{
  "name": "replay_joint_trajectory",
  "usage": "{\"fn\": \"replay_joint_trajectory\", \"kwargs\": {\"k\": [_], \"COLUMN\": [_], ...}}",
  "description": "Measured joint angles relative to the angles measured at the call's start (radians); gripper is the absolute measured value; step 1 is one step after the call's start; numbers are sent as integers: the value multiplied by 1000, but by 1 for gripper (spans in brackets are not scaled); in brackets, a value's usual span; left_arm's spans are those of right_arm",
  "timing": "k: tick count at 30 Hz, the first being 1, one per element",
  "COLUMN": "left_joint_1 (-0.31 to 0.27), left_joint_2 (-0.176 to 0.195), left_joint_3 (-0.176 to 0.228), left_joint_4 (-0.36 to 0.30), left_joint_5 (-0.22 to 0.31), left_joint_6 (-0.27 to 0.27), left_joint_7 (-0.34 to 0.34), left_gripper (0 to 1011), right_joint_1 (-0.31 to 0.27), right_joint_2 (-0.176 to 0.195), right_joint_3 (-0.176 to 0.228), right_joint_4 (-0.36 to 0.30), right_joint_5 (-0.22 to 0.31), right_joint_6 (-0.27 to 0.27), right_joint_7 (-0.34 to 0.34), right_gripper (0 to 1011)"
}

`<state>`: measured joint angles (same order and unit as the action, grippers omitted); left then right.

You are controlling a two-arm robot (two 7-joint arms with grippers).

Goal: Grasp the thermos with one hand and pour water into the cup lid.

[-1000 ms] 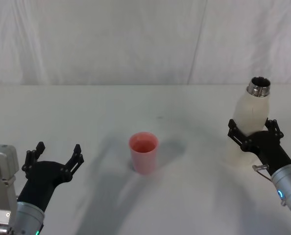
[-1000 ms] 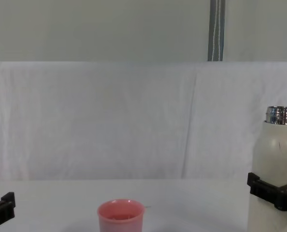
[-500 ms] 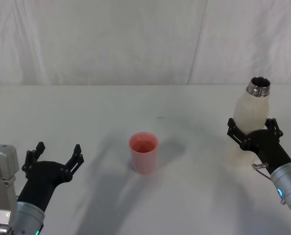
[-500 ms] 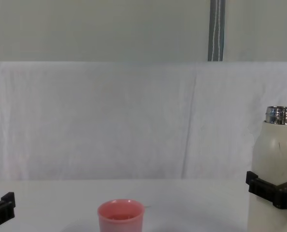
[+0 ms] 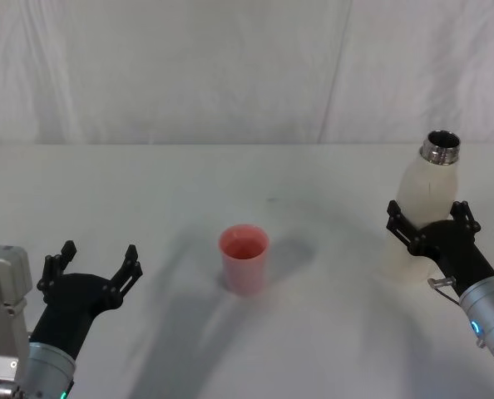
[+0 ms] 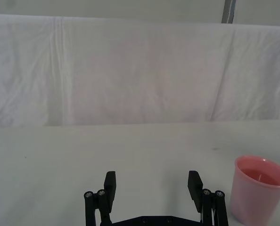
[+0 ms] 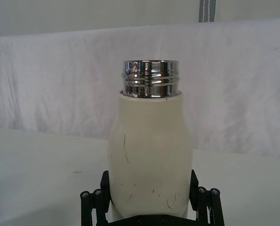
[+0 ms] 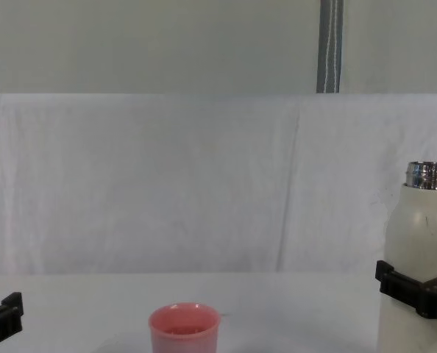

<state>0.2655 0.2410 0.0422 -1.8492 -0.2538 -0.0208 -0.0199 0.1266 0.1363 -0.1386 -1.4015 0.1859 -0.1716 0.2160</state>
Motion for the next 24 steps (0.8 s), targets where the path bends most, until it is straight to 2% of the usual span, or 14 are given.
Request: {"fn": "replay_joint_trajectory", "kwargs": {"k": [7, 19, 24], "left_joint_1": [0, 0, 0], "left_joint_2": [0, 0, 0], "left_joint_3": [0, 0, 0], "left_joint_4": [0, 0, 0], "left_joint_5": [0, 0, 0], "left_joint_6": [0, 0, 0], "left_joint_7": [0, 0, 0], "left_gripper": [1001, 1001, 1001], "right_joint_1": [-1, 12, 25], "right_joint_2": [0, 25, 43], "right_joint_3": [0, -13, -27], "right_joint_4": [-1, -25, -32], "right_joint_5": [0, -11, -33], "right_joint_6": [0, -31, -45], "right_joint_7": [0, 28, 39], "right_gripper": [958, 958, 958]}}
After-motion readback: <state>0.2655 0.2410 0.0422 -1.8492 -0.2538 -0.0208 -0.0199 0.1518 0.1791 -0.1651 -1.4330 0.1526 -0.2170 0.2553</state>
